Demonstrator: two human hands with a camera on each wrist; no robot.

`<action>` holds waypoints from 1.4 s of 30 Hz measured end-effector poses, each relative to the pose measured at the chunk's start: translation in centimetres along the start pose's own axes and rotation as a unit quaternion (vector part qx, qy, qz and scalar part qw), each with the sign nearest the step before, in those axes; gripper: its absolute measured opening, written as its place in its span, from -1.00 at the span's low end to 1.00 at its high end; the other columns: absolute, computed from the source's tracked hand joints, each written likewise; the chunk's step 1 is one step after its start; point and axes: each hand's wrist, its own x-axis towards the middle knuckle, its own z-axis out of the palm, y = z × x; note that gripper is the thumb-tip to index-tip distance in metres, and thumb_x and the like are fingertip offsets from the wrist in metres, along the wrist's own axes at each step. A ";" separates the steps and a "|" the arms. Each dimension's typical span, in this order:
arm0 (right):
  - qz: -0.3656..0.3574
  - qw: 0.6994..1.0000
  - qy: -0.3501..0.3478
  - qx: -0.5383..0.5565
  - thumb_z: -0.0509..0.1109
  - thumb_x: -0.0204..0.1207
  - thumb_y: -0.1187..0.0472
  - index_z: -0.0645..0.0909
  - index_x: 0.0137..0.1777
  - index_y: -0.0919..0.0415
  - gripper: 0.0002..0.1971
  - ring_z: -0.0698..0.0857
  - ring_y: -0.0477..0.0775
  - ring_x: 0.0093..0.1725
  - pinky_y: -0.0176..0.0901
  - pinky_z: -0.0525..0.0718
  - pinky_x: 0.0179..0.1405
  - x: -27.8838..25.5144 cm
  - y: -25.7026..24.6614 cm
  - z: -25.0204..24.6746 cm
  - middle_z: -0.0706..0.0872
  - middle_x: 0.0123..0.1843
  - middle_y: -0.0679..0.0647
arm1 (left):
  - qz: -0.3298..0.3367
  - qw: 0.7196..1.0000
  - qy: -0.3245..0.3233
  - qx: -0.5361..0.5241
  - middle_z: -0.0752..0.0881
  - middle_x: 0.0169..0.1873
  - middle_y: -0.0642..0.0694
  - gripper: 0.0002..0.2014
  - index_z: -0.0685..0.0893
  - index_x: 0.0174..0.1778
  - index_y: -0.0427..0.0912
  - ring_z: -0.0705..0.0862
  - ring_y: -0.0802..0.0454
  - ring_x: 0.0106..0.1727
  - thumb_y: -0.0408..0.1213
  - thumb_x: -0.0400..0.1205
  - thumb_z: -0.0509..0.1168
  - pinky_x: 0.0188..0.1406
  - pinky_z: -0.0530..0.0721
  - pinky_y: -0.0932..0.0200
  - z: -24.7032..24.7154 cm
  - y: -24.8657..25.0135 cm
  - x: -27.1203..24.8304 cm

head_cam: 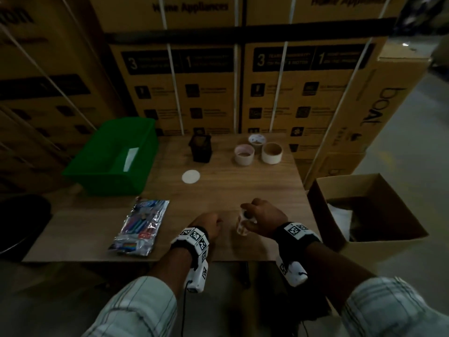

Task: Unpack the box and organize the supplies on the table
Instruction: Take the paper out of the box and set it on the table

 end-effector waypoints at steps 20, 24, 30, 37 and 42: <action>0.066 0.994 0.090 -0.017 0.31 0.54 -0.16 0.33 0.54 0.10 -0.37 0.58 0.27 0.21 0.11 0.63 0.08 -2.9 1.5 -0.9 0.54 0.31 0.18 | 0.052 0.995 0.081 -0.023 0.74 -0.02 -0.20 -0.79 0.67 -0.02 -0.18 0.69 -0.19 0.00 -0.22 0.67 0.14 0.04 0.69 -0.01 -2.3 4.3 0.4; 0.091 0.989 0.114 -0.017 0.30 0.55 -0.14 0.40 0.48 0.10 -0.44 0.60 0.24 0.19 0.10 0.65 0.05 -4.0 3.8 -2.6 0.57 0.28 0.16 | 0.092 0.992 0.079 -0.028 0.74 -0.05 -0.11 -0.83 0.63 -0.09 -0.10 0.68 -0.12 -0.02 -0.16 0.67 0.15 0.02 0.67 0.03 -3.9 8.1 1.5; 0.128 0.980 0.148 -0.032 0.31 0.56 -0.08 0.47 0.41 0.11 -0.52 0.64 0.25 0.14 0.13 0.67 0.03 -6.1 8.7 -5.3 0.62 0.23 0.18 | 0.141 0.988 0.056 0.004 0.74 0.07 -0.14 -0.77 0.66 0.05 -0.11 0.68 -0.16 0.11 -0.12 0.67 0.15 0.13 0.65 0.01 -3.6 15.2 4.3; 0.216 0.968 0.128 -0.011 0.28 0.57 0.05 0.62 0.21 0.05 -0.74 0.71 0.17 0.00 -0.04 0.68 -0.14 -11.4 18.7 -8.2 0.71 0.10 0.08 | 0.189 0.982 -0.001 0.008 0.75 0.03 -0.17 -0.81 0.67 0.00 -0.11 0.68 -0.17 0.06 -0.16 0.65 0.17 0.07 0.64 0.04 0.0 24.0 9.4; 0.325 0.942 0.074 0.048 0.23 0.57 0.05 0.62 0.18 -0.01 -0.75 0.72 0.10 0.04 0.02 0.72 -0.06 -13.9 27.2 -8.4 0.74 0.11 0.03 | 0.222 0.973 -0.057 -0.002 0.74 -0.03 -0.21 -0.79 0.69 0.00 -0.19 0.69 -0.15 -0.02 -0.22 0.67 0.16 -0.11 0.55 0.12 3.7 29.8 12.9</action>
